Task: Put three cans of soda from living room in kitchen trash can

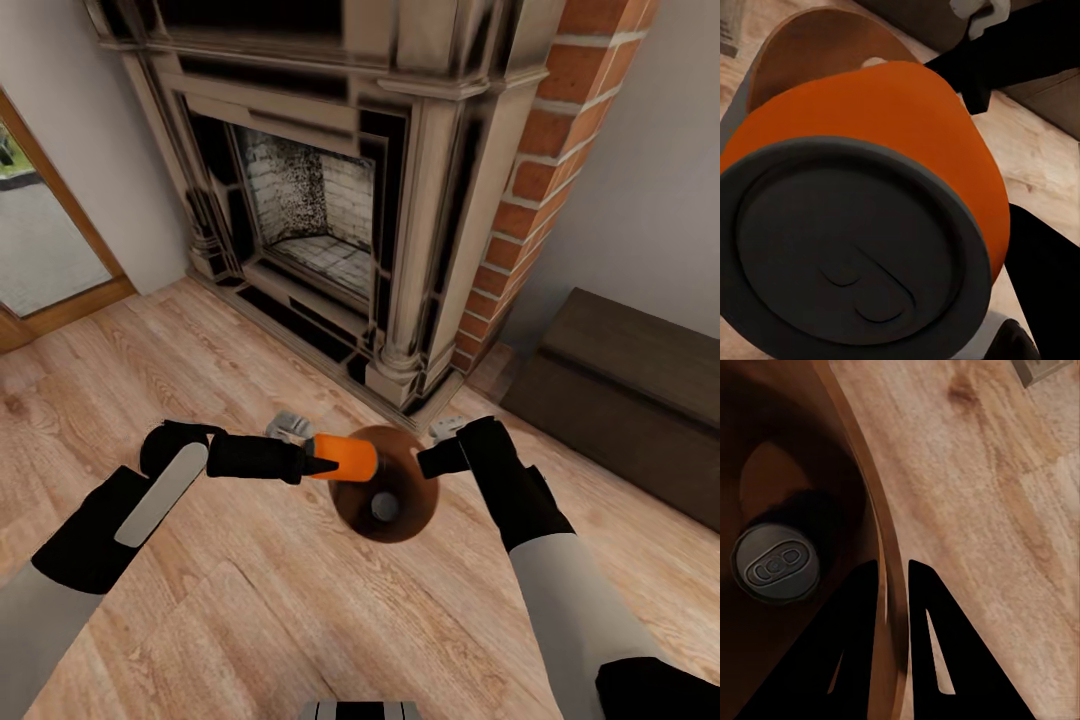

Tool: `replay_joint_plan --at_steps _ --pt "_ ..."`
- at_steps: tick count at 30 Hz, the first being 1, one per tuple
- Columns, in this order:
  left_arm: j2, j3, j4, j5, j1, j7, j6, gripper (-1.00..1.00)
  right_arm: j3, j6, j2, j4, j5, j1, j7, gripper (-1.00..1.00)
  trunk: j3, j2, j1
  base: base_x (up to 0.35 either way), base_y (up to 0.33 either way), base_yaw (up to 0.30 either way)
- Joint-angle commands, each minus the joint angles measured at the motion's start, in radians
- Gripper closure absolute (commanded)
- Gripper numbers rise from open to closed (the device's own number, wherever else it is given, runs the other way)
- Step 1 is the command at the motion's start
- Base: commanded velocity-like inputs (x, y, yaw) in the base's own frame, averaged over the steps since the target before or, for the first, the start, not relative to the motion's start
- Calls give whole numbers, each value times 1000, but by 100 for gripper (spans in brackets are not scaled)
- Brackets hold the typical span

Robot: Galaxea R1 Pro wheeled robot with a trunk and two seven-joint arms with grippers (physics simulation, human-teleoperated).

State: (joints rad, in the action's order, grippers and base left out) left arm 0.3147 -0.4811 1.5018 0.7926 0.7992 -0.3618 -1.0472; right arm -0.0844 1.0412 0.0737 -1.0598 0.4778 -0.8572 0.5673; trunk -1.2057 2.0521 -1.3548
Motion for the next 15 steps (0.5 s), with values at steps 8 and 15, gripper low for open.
replay_joint_plan --at_steps 8,15 --pt "-69 -26 -3 -2 0 53 0 100 -6 6 13 0 -25 0 5 100 0 0 0 0 0 0" --pt "-90 -93 -18 -3 0 159 0 100 -7 6 22 -1 -24 0 5 100 0 0 0 0 0 0"
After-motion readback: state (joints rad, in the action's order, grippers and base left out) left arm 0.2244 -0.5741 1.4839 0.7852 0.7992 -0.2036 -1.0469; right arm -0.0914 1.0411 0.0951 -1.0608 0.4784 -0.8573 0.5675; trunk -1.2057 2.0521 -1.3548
